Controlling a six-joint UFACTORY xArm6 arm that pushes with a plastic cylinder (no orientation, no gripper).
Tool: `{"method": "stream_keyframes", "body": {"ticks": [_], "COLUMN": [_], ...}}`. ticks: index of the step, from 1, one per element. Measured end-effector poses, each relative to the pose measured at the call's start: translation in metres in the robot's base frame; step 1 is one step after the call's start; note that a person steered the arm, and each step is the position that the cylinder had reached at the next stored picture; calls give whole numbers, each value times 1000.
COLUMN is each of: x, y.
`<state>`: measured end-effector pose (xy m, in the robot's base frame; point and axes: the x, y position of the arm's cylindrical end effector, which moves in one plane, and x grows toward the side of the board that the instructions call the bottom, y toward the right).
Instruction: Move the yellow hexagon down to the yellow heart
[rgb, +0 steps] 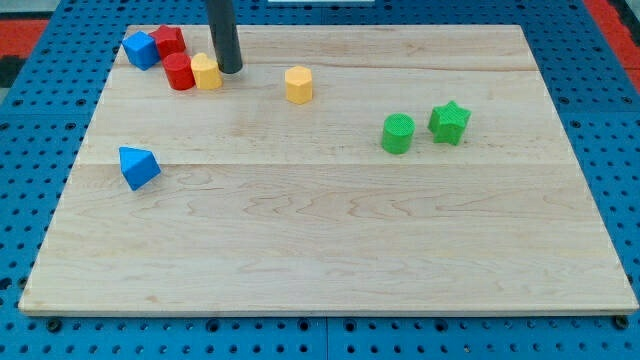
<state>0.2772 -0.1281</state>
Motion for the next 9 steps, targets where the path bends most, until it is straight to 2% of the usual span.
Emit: {"method": "stream_keyframes", "body": {"ticks": [1,2,3,6,7,8,9], "x": [-1,0,31,35,65,62,38], "y": [59,144,173,4,29,4,-16]}}
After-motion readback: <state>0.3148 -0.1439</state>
